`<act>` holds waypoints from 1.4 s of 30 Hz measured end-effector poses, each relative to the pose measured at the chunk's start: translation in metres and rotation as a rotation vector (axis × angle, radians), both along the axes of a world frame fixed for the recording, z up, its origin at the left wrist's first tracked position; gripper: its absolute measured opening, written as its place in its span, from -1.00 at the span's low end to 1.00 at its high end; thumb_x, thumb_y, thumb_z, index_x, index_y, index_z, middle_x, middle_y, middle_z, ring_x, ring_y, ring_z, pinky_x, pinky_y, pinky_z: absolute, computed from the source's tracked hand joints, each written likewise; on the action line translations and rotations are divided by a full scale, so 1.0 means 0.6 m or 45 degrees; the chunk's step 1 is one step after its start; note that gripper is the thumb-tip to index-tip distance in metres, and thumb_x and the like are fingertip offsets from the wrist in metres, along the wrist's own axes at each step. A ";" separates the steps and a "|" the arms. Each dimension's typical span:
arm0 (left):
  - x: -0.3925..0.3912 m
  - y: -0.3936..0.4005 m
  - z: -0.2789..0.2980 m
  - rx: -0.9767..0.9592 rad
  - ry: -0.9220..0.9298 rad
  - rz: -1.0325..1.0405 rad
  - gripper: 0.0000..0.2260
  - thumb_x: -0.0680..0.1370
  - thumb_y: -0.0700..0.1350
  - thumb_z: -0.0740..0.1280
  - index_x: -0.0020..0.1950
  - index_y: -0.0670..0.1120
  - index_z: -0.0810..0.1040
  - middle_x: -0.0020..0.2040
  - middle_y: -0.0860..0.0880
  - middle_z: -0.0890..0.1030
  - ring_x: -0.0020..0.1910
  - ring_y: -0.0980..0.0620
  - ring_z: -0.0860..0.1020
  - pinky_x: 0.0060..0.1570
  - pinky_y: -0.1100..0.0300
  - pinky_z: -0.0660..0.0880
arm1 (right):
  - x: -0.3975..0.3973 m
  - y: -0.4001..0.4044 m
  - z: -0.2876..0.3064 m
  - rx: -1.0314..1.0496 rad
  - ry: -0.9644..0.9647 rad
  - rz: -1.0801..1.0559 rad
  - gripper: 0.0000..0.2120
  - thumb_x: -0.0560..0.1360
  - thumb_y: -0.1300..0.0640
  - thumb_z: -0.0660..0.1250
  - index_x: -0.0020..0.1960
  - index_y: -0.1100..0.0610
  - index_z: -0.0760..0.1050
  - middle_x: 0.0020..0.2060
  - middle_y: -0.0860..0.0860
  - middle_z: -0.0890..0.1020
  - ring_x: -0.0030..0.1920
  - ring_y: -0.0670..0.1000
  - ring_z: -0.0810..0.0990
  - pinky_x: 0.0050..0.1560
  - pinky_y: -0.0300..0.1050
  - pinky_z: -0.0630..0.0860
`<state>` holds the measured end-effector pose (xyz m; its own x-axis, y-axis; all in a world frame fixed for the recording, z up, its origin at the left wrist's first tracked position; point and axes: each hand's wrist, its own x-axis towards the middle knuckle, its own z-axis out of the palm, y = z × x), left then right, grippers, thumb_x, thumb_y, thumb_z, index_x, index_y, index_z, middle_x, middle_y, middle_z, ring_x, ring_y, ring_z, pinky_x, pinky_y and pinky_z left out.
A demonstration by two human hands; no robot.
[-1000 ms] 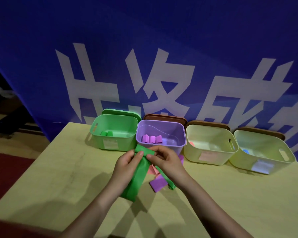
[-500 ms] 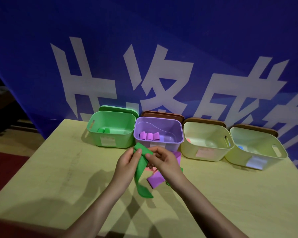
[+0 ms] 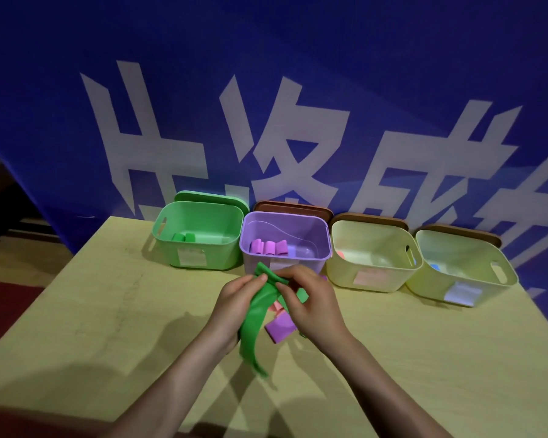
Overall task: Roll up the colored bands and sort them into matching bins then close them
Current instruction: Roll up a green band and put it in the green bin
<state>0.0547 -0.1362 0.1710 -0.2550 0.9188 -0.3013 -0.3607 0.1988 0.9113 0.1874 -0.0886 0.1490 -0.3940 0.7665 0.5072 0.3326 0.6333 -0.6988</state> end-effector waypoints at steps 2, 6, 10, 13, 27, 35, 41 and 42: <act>0.007 0.002 0.003 -0.028 0.005 0.053 -0.82 0.58 -0.23 0.22 -0.17 -0.18 0.56 -0.37 -0.07 0.57 -0.40 0.05 0.52 -0.42 0.27 0.40 | 0.006 0.003 0.002 0.033 -0.046 0.022 -0.84 0.49 0.17 0.28 0.02 0.12 0.60 -0.18 -0.05 0.60 -0.17 -0.08 0.54 -0.15 -0.20 0.49; 0.019 0.008 0.009 -0.010 0.000 0.066 -0.77 0.59 -0.14 0.21 -0.16 -0.14 0.60 -0.30 -0.08 0.63 -0.33 0.02 0.58 -0.28 0.16 0.44 | 0.017 0.011 0.009 0.096 -0.069 0.038 -0.81 0.50 0.21 0.28 0.06 0.14 0.61 -0.15 -0.03 0.61 -0.14 -0.14 0.51 -0.10 -0.28 0.44; 0.028 0.008 0.008 0.066 -0.047 0.094 -0.80 0.59 -0.08 0.27 -0.08 -0.10 0.67 -0.13 -0.12 0.70 -0.16 -0.01 0.65 -0.09 0.11 0.52 | 0.027 0.018 0.011 0.097 -0.053 0.103 -0.77 0.52 0.16 0.28 0.12 0.13 0.63 -0.11 -0.02 0.63 -0.10 -0.17 0.52 -0.04 -0.35 0.40; 0.027 0.002 0.000 0.087 -0.103 0.083 -0.81 0.58 -0.10 0.28 -0.03 -0.14 0.66 -0.09 -0.16 0.69 -0.12 -0.05 0.64 -0.05 0.09 0.52 | 0.028 0.022 0.002 -0.038 0.030 0.173 -0.75 0.50 0.25 0.34 0.15 0.09 0.63 -0.07 -0.04 0.65 -0.05 -0.15 0.57 -0.01 -0.31 0.44; -0.019 -0.010 -0.013 0.247 0.431 0.145 -0.86 0.60 -0.17 0.25 -0.07 -0.04 0.58 -0.23 0.05 0.64 -0.23 0.14 0.57 -0.21 0.27 0.46 | -0.035 0.030 0.010 -0.932 0.319 0.407 -0.78 0.50 0.17 0.39 0.13 0.21 0.58 -0.18 0.25 0.63 -0.22 0.00 0.60 -0.14 -0.12 0.53; -0.028 -0.005 -0.021 0.261 0.549 0.082 -0.85 0.59 -0.18 0.28 -0.17 -0.06 0.55 -0.38 0.13 0.54 -0.35 0.22 0.46 -0.31 0.32 0.37 | -0.034 0.037 0.000 -1.317 0.620 0.540 -0.80 0.32 0.23 0.42 -0.10 0.25 0.49 -0.42 0.09 0.44 -0.44 -0.05 0.43 -0.39 -0.26 0.41; -0.015 0.002 -0.019 0.299 0.417 0.032 -0.85 0.60 -0.22 0.24 -0.14 -0.09 0.53 -0.33 0.15 0.56 -0.29 0.23 0.49 -0.24 0.35 0.42 | -0.025 0.037 -0.002 -1.260 0.581 0.525 -0.88 0.34 0.24 0.43 -0.14 0.19 0.53 -0.37 0.10 0.49 -0.40 -0.02 0.47 -0.34 -0.23 0.42; -0.015 0.005 -0.020 0.308 0.425 0.021 -0.84 0.60 -0.22 0.24 -0.16 -0.08 0.52 -0.34 0.15 0.55 -0.29 0.23 0.48 -0.25 0.35 0.41 | -0.022 0.038 -0.003 -1.233 0.563 0.514 -0.87 0.34 0.23 0.44 -0.13 0.19 0.53 -0.36 0.12 0.48 -0.40 -0.01 0.47 -0.33 -0.20 0.42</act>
<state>0.0457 -0.1333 0.1590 -0.3176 0.9479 0.0250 -0.0383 -0.0392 0.9985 0.1743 -0.0659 0.1472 -0.6348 0.7693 -0.0731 -0.1702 -0.2314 -0.9579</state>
